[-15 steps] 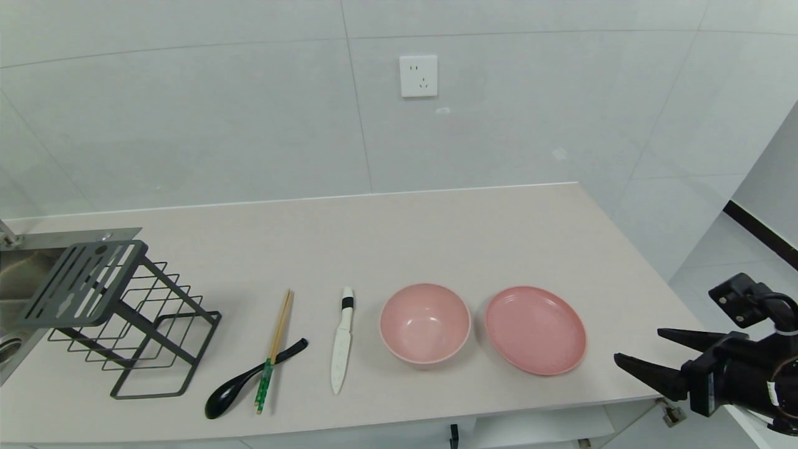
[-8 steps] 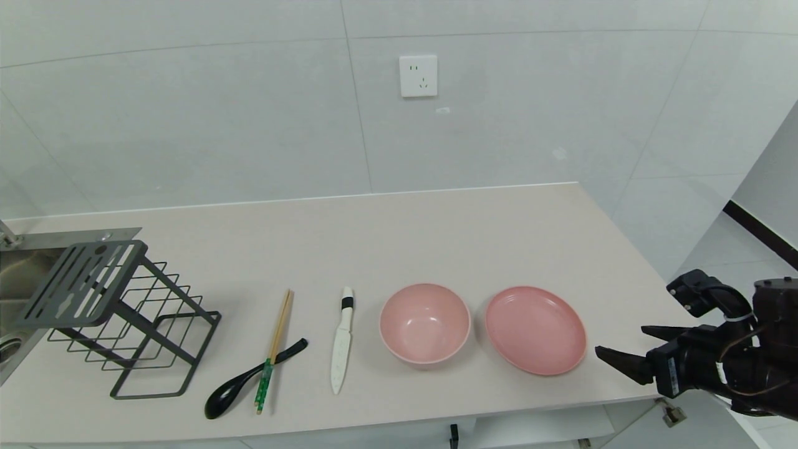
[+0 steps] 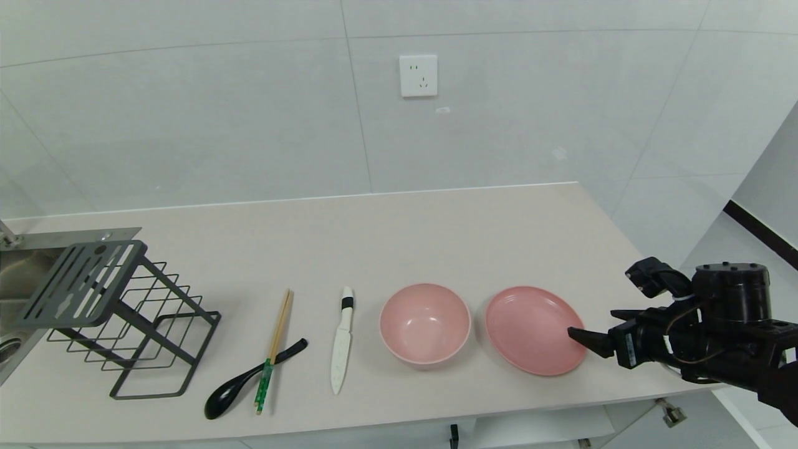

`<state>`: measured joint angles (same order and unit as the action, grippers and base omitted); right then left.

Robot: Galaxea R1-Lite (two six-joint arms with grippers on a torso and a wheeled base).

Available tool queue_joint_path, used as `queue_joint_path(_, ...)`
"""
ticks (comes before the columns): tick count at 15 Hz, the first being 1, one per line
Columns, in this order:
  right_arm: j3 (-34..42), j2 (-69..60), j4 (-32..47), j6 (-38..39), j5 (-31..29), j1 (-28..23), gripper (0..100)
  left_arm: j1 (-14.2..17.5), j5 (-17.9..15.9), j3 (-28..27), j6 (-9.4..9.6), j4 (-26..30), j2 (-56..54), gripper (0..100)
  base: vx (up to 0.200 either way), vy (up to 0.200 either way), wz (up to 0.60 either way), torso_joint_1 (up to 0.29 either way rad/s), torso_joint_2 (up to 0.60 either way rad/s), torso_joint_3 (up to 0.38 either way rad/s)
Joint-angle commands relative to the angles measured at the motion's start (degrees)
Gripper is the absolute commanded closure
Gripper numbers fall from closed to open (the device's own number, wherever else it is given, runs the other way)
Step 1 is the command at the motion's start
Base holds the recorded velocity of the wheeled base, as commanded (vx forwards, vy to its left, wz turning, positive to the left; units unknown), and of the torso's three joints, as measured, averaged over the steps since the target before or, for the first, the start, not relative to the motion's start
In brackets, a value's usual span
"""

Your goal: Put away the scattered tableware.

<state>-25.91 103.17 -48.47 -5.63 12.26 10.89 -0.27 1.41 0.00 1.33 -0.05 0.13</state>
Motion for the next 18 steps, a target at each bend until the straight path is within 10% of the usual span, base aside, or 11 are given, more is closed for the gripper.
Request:
queue_joint_path(1,-0.81,1.95,-0.05,0.01,0.04,0.1,0,0.0,-0.01,0.0,-0.01,-0.04,-0.13,0,0.0,0.0,0.0,0.0,0.0,0.0)
queue_joint_path(18,-11.62,18.56,-7.34,1.85,0.57,0.45,0,0.0,-0.01,0.0,-0.1,-0.04,-0.05,0,0.0,0.0,0.0,0.0,0.0,0.0)
